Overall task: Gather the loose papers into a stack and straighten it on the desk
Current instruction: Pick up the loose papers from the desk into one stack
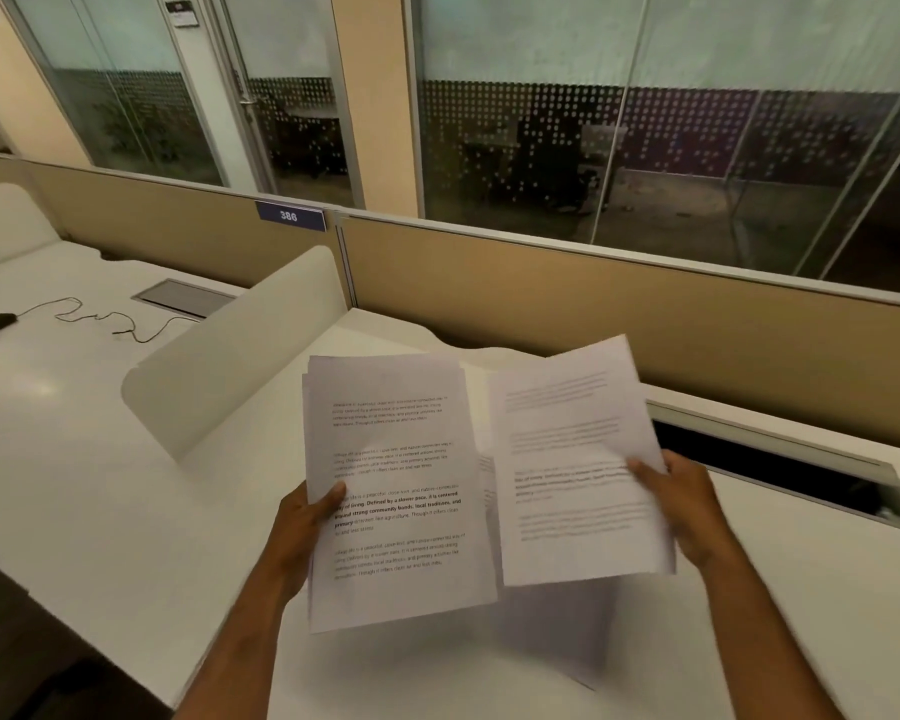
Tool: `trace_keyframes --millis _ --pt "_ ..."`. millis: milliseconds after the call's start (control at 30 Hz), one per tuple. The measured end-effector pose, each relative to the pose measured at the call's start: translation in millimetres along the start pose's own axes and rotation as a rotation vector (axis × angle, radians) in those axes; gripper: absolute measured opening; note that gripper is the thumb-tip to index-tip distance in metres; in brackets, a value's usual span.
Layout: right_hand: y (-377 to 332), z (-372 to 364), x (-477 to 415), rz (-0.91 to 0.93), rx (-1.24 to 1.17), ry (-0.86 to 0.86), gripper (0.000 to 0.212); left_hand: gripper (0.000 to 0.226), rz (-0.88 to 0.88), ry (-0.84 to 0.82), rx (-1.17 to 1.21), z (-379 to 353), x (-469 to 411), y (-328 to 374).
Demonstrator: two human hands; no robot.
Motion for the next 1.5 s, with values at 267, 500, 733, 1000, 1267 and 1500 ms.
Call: trace_keyframes --millis 267,500,733,1000,1267,1500 --pt "-31.8 -40.1 47.8 0.011 -0.183 -0.135 0.017 0.092 -0.005 -0.064 0.017 -6.5 -1.4 15.4" --pt "-13.6 -155.1 82.0 -0.042 -0.124 -0.164 0.032 0.041 -0.021 -0.137 -0.001 -6.5 -4.9 25.5" --pt "-20.4 -204.1 102.8 0.009 -0.154 -0.088 0.035 0.060 0.041 -0.176 -0.025 8.8 -13.6 34.0" --pt "43.9 -160.2 96.2 -0.179 0.234 0.310 0.045 0.030 0.009 -0.168 -0.076 46.8 -28.8 30.1" --pt "143.5 -85.4 128.3 -0.601 0.786 0.412 0.064 0.039 -0.018 -0.109 -0.045 83.3 -44.3 36.7" --pt "147.6 -65.1 117.2 -0.684 0.285 0.454 0.041 0.023 -0.016 -0.106 -0.027 80.8 -43.1 34.9"
Point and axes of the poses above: each hand's wrist, its own x-axis away from the middle knuckle, its own z-axis out of the back of the hand, y = z × x, the point moved 6 cm from there along -x, towards the middle knuckle, and after that the axes turned 5 degrees about y, right-handed, at the moved point
